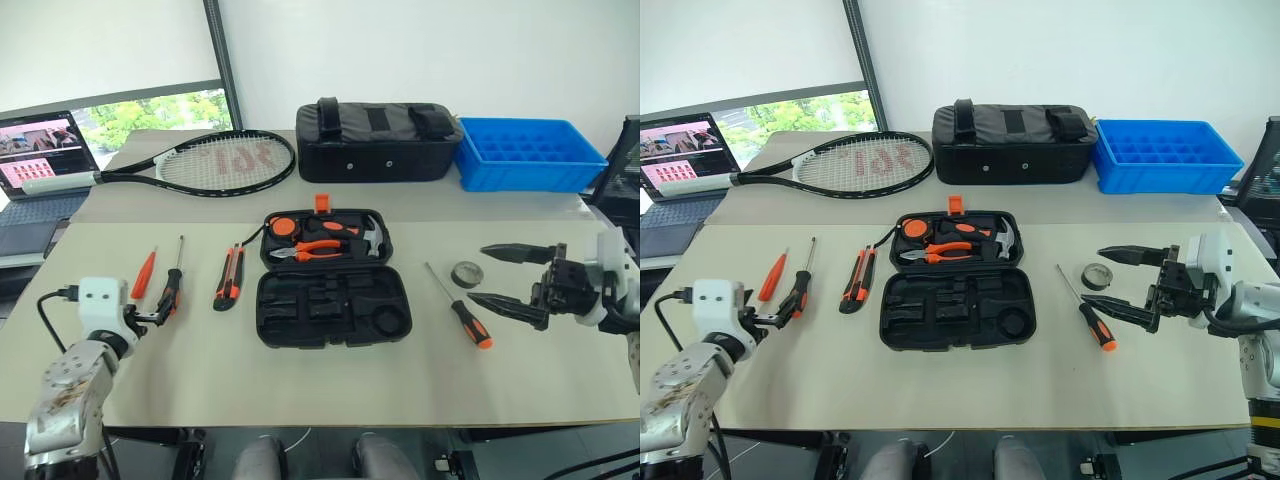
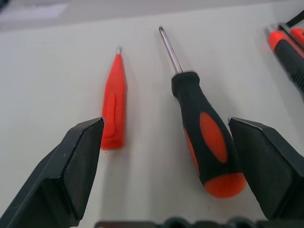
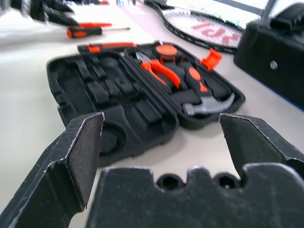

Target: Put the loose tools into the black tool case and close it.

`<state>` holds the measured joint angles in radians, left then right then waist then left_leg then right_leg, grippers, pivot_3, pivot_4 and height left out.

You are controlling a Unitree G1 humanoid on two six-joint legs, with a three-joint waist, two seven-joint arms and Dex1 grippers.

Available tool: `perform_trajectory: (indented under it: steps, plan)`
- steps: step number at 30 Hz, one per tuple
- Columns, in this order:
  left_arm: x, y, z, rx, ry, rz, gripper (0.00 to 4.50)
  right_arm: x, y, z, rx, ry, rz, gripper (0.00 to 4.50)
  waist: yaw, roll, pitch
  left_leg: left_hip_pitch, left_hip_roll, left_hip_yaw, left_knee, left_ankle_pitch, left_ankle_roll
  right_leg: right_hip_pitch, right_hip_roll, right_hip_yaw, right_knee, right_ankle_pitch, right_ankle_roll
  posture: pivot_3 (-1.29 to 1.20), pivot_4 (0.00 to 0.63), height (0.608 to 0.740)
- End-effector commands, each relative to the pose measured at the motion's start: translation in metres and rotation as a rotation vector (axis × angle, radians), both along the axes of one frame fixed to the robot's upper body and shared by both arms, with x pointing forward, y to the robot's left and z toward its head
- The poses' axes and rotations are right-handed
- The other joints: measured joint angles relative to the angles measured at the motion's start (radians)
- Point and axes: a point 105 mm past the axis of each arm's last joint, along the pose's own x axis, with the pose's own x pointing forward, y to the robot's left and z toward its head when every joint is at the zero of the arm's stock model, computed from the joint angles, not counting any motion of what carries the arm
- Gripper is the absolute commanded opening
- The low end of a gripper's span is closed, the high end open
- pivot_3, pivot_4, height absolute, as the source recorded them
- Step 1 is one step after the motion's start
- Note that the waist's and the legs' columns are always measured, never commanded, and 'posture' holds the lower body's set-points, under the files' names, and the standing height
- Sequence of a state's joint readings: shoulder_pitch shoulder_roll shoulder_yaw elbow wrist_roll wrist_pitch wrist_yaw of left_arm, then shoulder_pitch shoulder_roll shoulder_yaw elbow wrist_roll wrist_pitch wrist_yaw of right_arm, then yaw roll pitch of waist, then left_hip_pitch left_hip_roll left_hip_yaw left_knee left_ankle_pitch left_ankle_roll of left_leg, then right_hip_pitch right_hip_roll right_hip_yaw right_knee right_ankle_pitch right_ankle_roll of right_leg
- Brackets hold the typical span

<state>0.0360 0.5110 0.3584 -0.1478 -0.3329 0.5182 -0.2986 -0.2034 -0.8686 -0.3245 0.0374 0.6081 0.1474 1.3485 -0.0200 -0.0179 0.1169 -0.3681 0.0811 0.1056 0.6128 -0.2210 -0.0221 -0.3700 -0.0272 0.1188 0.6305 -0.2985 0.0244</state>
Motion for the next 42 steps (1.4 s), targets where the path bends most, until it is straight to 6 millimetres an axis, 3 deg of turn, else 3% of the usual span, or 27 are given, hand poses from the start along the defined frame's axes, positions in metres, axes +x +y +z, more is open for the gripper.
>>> perform_trajectory:
  steps: [1, 3, 6, 12, 14, 24, 30, 35, 38, 42]
  plan:
    - [0.006, -0.002, -0.002, 0.004, 0.029, 0.007, 4.46, -0.003, 0.005, 0.016, 0.026, -0.042, 0.034, 4.5, 0.0, 0.0, 0.0, 0.0, 0.0, 0.0, 0.0, 0.0, 0.0, 0.0, 0.0, 0.0, 0.0, 0.0, 0.0, 0.0, 0.15, 0.708]
    - [0.008, -0.003, -0.003, 0.0, 0.039, 0.012, 4.46, -0.004, 0.005, 0.016, 0.038, -0.035, 0.043, 4.5, 0.003, -0.001, 0.0, 0.0, 0.0, -0.001, 0.0, 0.0, 0.0, 0.0, 0.0, -0.001, 0.0, 0.0, 0.0, 0.0, 0.15, 0.708]
    - [0.012, -0.006, -0.004, -0.007, 0.045, 0.007, 3.8, -0.009, 0.004, 0.013, 0.042, -0.004, 0.078, 4.5, 0.005, -0.001, 0.0, 0.0, 0.0, -0.001, 0.0, 0.0, 0.0, 0.0, 0.0, -0.001, 0.0, 0.0, 0.0, 0.0, 0.15, 0.708]
    - [0.014, -0.004, -0.003, -0.005, 0.05, -0.002, 1.46, -0.017, -0.001, 0.008, 0.008, 0.045, 0.144, 4.5, 0.004, -0.001, 0.0, 0.0, 0.0, -0.001, 0.0, 0.0, 0.0, 0.0, 0.0, -0.001, 0.0, 0.0, 0.0, 0.0, 0.15, 0.708]
    - [0.015, -0.003, -0.002, 0.001, 0.047, -0.006, 0.94, -0.017, -0.004, 0.008, -0.004, 0.049, 0.154, 4.5, 0.004, -0.001, 0.0, 0.0, 0.0, -0.001, 0.0, 0.0, 0.0, 0.0, 0.0, -0.001, 0.0, 0.0, 0.0, 0.0, 0.15, 0.708]
    - [0.017, 0.005, 0.022, 0.005, -0.073, -0.028, 0.97, -0.017, -0.005, 0.01, -0.013, 0.047, 0.187, 4.5, 0.005, -0.001, 0.0, -0.001, 0.0, -0.002, 0.0, 0.0, 0.0, 0.0, 0.0, -0.001, 0.0, 0.0, 0.0, 0.0, 0.15, 0.708]
    - [0.02, 0.008, 0.051, 0.007, -0.199, -0.065, 0.97, -0.015, -0.004, 0.015, 0.019, 0.029, 0.19, 4.5, 0.005, -0.001, 0.0, -0.001, 0.0, -0.002, 0.0, 0.0, 0.0, 0.0, 0.0, -0.001, 0.0, 0.0, 0.0, 0.0, 0.15, 0.708]
    - [0.025, -0.022, 0.08, 0.033, -0.308, -0.29, 0.97, -0.018, -0.004, 0.013, 0.053, 0.044, 0.187, 4.5, 0.006, -0.001, 0.0, -0.001, 0.0, -0.002, 0.0, 0.0, 0.0, 0.0, 0.0, -0.002, 0.0, 0.0, 0.0, 0.0, 0.15, 0.708]
    - [0.026, -0.057, 0.074, 0.201, -0.234, -0.585, 0.97, -0.018, -0.01, 0.008, 0.026, 0.052, 0.173, 4.5, 0.01, -0.001, 0.0, -0.001, 0.0, -0.002, 0.0, 0.0, 0.0, 0.0, 0.0, -0.002, -0.001, 0.0, -0.001, 0.0, 0.15, 0.708]
    - [0.033, -0.086, 0.069, 0.359, -0.175, -0.855, 0.97, -0.018, -0.017, 0.007, 0.001, 0.056, 0.155, 4.5, 0.01, 0.0, 0.0, -0.001, -0.001, -0.002, 0.0, 0.0, 0.0, 0.0, -0.001, -0.002, -0.001, 0.0, -0.001, 0.0, 0.15, 0.708]
